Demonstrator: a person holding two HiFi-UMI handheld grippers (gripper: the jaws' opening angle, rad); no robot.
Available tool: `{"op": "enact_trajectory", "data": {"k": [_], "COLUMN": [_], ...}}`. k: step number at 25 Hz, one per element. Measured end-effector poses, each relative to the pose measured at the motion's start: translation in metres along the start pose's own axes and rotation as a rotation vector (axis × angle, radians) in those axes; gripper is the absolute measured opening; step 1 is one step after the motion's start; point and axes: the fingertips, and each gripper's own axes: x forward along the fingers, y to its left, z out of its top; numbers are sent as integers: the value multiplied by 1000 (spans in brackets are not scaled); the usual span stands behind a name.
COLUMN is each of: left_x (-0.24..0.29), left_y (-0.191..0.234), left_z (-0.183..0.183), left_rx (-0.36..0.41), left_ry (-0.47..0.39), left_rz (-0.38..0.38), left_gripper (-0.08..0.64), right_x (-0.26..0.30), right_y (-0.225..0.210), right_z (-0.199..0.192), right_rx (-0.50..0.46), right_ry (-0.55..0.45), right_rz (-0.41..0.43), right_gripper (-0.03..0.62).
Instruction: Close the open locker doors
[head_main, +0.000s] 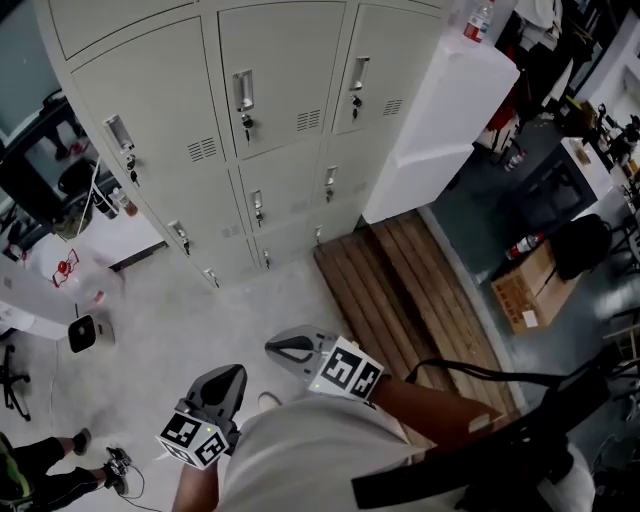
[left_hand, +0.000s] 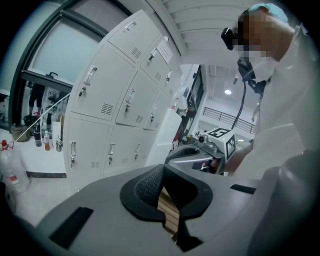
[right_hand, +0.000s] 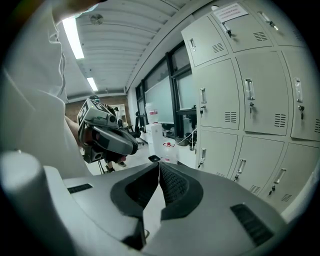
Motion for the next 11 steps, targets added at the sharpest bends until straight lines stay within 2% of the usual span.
{"op": "enact_trajectory", "data": {"k": [11], "left_x": [-24], "left_y": [11], "left_z": [-2], "left_rx": [8], "left_ry": [-6], "left_rz": [-58], "left_gripper": [11], "right_x": [23], "right_y": [20], "right_z": [5], "right_rx": [12], "right_ry": [16], "right_rz": [-39], "right_gripper": [18]}}
